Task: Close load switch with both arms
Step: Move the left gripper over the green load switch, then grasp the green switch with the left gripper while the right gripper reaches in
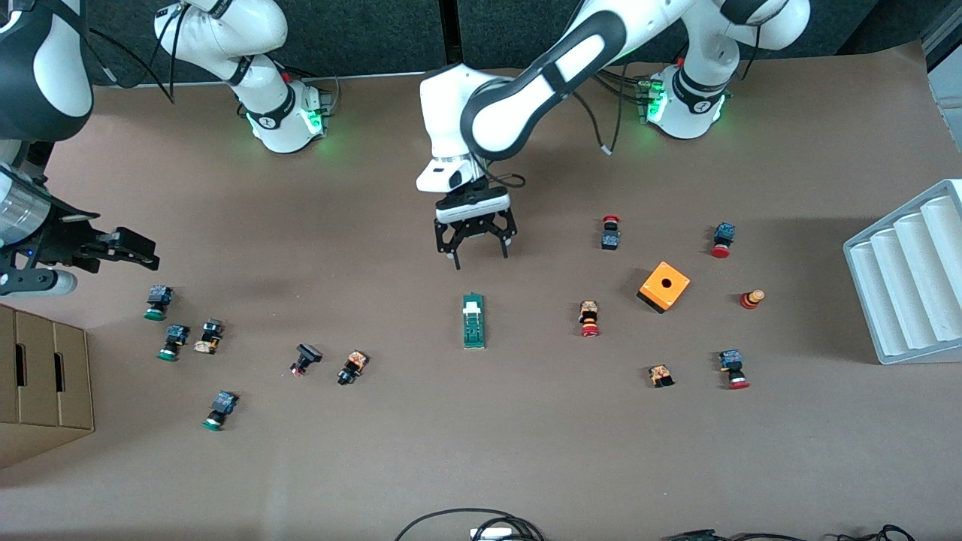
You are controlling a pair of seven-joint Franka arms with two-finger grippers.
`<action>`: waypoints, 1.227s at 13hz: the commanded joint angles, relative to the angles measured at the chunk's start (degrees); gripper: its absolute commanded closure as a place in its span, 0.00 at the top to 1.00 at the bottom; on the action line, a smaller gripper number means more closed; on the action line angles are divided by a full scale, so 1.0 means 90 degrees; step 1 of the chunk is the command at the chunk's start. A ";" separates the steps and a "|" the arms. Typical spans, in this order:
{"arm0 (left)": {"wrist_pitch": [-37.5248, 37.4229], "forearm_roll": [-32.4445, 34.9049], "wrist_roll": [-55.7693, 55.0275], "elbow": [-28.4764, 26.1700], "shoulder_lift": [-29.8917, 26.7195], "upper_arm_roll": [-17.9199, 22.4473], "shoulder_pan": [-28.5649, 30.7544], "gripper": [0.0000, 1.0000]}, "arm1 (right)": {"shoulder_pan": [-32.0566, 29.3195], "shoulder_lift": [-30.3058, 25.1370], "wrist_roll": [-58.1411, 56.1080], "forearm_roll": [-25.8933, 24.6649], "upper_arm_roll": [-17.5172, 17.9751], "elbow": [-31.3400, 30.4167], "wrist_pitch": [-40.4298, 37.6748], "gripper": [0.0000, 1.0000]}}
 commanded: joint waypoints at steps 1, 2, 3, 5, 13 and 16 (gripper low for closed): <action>0.0105 0.1233 -0.0763 -0.0003 0.0544 0.0055 -0.0138 1.00 | -0.0010 0.0259 0.0017 -0.0314 0.0049 0.0131 0.0083 1.00; 0.0105 0.1809 -0.1357 -0.0032 0.0749 0.0065 -0.0197 1.00 | -0.0010 0.0269 0.0017 -0.0354 0.0049 0.0131 0.0083 1.00; 0.0105 0.2433 -0.1963 -0.0071 0.0963 0.0065 -0.0207 1.00 | -0.0039 0.0327 -0.0021 -0.0354 0.0049 0.0131 0.0083 1.00; 0.0056 0.3780 -0.2573 -0.0004 0.1519 0.0123 -0.0207 1.00 | 0.0009 0.0551 -0.0032 -0.0451 0.0059 0.0131 0.0102 1.00; -0.1077 0.4471 -0.2808 0.0952 0.2771 0.0455 -0.0948 0.99 | 0.0136 0.0728 0.0027 -0.0413 0.0098 0.0111 0.0054 1.00; -0.1087 0.4471 -0.2887 0.0974 0.2811 0.0729 -0.1192 0.99 | 0.0117 0.0738 0.0027 -0.0413 0.0098 0.0111 0.0073 1.00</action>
